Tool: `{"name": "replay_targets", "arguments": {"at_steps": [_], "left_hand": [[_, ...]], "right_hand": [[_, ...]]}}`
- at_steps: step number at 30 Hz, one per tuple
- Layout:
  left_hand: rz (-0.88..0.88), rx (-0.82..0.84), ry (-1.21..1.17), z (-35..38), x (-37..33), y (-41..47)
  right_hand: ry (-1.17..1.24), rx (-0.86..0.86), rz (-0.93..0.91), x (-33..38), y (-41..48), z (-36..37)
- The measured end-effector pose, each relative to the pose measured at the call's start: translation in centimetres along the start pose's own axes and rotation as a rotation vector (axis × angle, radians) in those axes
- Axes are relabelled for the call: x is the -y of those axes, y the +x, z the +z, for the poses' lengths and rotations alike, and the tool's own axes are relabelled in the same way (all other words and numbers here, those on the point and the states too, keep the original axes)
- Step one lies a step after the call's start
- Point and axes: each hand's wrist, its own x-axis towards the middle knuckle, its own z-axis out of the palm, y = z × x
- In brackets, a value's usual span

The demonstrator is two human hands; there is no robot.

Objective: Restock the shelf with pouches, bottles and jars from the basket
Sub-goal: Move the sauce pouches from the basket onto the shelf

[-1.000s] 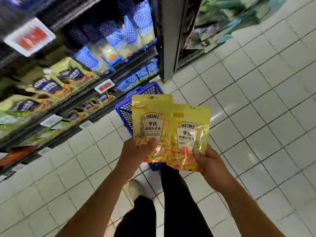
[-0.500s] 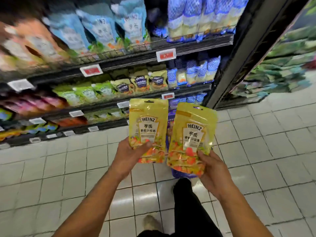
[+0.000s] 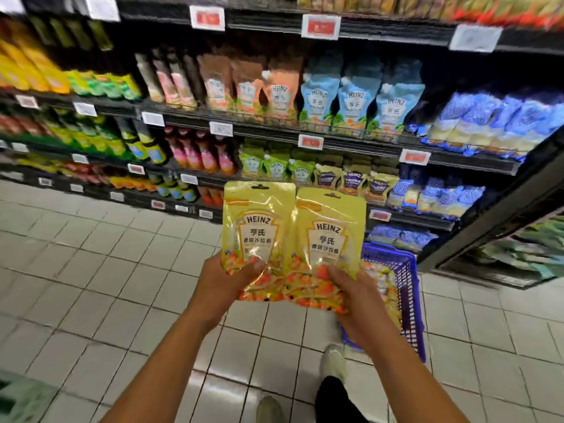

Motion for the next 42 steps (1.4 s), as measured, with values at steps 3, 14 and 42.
{"name": "replay_targets", "arguments": {"at_steps": [3, 14, 42], "left_hand": [[0.016, -0.067, -0.063, -2.7, -0.8, -1.0], [0.069, -0.187, -0.142, -9.1, -3.5, -2.8], [0.280, -0.102, -0.209, -3.2, -16.1, 21.9]], "right_hand": [[-0.056, 0.043, -0.011, 0.3, 0.7, 2.9], [-0.149, 0.219, -0.033, 0.9, 2.5, 10.9], [-0.304, 0.147, -0.298, 18.4, 22.8, 12.2]]}}
